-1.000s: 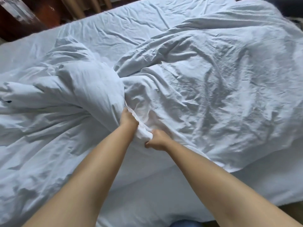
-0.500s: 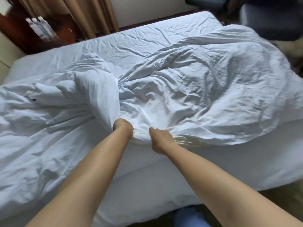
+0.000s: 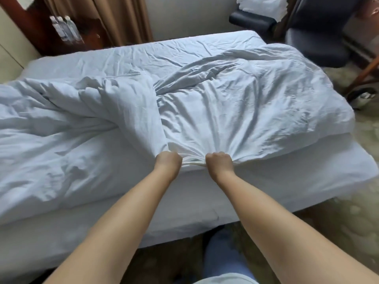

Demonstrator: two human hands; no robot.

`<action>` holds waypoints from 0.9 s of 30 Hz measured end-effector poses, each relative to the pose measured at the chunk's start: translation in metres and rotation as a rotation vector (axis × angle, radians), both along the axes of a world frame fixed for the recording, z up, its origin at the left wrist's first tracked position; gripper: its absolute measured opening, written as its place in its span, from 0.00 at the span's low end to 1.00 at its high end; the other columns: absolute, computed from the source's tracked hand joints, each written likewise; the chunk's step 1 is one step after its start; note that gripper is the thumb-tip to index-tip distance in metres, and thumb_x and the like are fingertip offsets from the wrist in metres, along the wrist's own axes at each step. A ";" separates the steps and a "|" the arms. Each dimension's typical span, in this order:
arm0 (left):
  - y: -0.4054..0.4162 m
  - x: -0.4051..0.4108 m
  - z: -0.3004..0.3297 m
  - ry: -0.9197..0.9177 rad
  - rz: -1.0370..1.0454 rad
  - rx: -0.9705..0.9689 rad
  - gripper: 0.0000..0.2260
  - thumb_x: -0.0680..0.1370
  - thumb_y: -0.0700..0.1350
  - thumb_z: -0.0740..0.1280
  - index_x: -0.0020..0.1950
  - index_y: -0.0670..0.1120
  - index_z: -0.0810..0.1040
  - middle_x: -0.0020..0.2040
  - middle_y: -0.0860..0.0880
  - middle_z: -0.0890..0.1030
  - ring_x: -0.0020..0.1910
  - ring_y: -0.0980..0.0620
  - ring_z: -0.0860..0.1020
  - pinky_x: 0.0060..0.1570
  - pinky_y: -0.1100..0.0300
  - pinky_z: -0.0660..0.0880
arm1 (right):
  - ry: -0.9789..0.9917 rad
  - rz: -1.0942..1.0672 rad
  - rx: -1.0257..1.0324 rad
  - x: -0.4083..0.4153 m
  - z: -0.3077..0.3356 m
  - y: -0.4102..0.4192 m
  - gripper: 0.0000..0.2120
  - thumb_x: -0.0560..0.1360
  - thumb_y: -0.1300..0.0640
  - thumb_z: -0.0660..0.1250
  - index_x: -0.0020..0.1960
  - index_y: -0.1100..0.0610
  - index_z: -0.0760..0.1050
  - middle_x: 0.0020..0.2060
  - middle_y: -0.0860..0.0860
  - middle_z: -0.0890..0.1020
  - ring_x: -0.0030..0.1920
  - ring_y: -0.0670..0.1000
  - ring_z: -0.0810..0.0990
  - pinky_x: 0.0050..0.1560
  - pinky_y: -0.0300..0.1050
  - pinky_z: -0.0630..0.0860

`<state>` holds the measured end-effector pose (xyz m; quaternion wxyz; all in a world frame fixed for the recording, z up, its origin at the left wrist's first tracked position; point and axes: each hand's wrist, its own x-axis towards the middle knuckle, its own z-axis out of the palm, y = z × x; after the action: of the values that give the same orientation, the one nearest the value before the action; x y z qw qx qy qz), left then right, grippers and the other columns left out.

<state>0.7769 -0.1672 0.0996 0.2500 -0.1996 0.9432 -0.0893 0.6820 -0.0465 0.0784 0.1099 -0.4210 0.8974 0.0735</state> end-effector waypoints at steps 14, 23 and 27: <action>0.000 0.053 -0.033 -0.053 0.271 0.386 0.19 0.74 0.34 0.61 0.64 0.46 0.74 0.65 0.44 0.72 0.64 0.44 0.73 0.59 0.54 0.72 | -0.452 -0.009 0.247 0.035 -0.044 0.014 0.24 0.74 0.67 0.58 0.70 0.57 0.66 0.66 0.57 0.63 0.61 0.61 0.72 0.58 0.51 0.73; -0.087 -0.008 -0.033 -0.047 0.213 0.171 0.22 0.75 0.35 0.60 0.67 0.52 0.72 0.66 0.49 0.73 0.67 0.46 0.70 0.59 0.52 0.72 | -0.476 -0.056 -0.057 -0.004 -0.065 -0.060 0.18 0.75 0.64 0.57 0.64 0.58 0.71 0.62 0.55 0.70 0.65 0.58 0.67 0.60 0.50 0.70; -0.120 -0.044 -0.029 -0.119 0.073 0.092 0.20 0.75 0.36 0.62 0.66 0.49 0.70 0.66 0.47 0.69 0.67 0.46 0.66 0.57 0.52 0.69 | -0.643 -0.052 -0.133 -0.024 -0.075 -0.118 0.16 0.76 0.54 0.61 0.63 0.57 0.71 0.61 0.53 0.72 0.62 0.56 0.72 0.58 0.49 0.71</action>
<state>0.7325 -0.2877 0.0705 0.3177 -0.2167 0.9218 -0.0485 0.6581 -0.1645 0.0038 0.3617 -0.4056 0.8301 -0.1250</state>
